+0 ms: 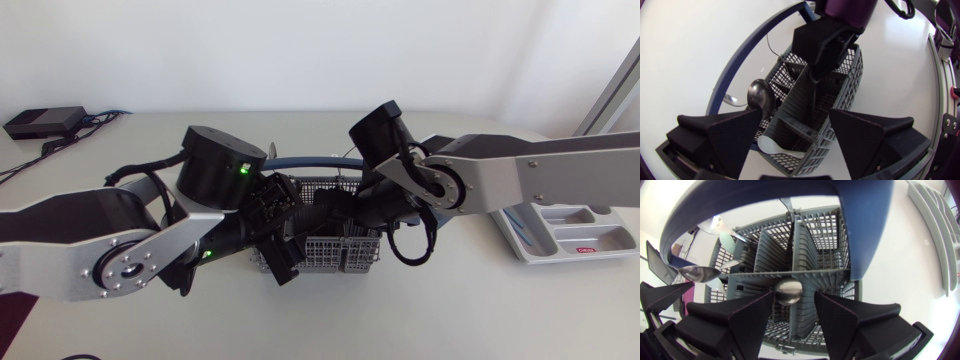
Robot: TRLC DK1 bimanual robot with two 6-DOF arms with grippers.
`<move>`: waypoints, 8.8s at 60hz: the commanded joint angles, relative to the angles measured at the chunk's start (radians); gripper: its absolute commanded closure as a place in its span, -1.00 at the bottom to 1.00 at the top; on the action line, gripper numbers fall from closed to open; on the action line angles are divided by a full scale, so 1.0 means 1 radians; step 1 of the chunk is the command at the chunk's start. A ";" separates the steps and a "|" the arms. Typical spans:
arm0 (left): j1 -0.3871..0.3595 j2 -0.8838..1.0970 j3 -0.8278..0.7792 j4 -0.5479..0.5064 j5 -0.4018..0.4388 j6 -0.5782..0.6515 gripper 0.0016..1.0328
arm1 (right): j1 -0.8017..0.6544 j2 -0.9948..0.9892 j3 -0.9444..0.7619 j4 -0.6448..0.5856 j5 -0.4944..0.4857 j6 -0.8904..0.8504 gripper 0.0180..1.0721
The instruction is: Sort the cutlery from the basket into the organizer compartments.
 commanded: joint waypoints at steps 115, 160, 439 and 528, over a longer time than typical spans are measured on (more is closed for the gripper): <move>-0.021 -0.058 -0.075 0.012 0.040 -0.054 -0.78 | 0.023 -0.044 -0.152 0.264 -0.010 0.043 0.68; -0.027 -0.073 -0.087 0.012 0.040 -0.057 -0.78 | -0.007 -0.053 -0.166 0.307 -0.005 0.039 0.14; -0.058 -0.130 -0.112 -0.025 0.034 -0.069 -0.78 | -0.072 -0.022 -0.173 0.432 -0.205 -0.052 -0.43; -0.050 -0.136 -0.121 -0.031 0.034 -0.068 -0.78 | -0.040 0.019 -0.140 0.303 -0.358 -0.050 0.05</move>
